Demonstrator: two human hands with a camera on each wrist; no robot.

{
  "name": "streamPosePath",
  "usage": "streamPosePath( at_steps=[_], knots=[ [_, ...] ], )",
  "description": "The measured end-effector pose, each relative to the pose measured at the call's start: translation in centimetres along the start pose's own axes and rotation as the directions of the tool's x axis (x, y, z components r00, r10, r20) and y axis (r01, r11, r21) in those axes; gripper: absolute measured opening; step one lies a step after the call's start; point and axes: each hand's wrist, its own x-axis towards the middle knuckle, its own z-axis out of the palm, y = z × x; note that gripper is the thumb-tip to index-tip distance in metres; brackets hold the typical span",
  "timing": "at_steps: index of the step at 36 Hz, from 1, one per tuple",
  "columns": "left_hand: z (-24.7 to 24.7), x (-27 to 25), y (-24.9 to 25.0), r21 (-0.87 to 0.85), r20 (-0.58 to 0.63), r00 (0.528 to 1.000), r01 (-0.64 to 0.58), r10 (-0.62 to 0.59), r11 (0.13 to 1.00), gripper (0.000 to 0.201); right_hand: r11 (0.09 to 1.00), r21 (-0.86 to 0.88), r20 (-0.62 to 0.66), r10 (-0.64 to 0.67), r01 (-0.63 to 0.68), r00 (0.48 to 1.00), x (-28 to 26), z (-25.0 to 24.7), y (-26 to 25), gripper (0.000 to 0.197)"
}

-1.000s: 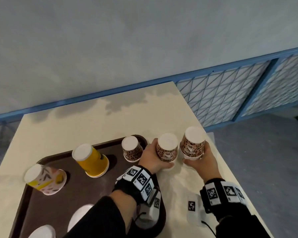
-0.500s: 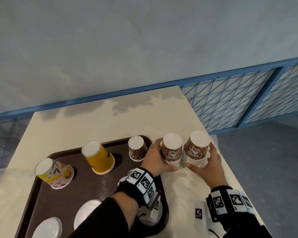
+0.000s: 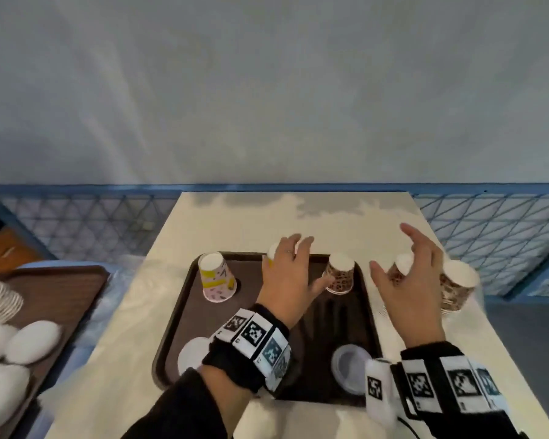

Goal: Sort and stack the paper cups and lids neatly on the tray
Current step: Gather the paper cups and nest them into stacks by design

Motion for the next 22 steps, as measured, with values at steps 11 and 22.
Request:
streamPosePath(
  at_steps=[11,22],
  knots=[
    [-15.1,-8.2,-14.8,0.198,-0.168,0.886,0.46,-0.433,0.865,0.088,0.987,0.027,0.493,-0.153,0.161,0.856,-3.7,16.5,-15.4,0.085],
    [-25.4,-20.0,-29.8,-0.001,-0.543,0.558,0.746,-0.628,0.665,0.094,0.939,0.132,0.766,-0.301,0.319,0.568,-13.7,32.7,-28.0,0.096]
  ],
)
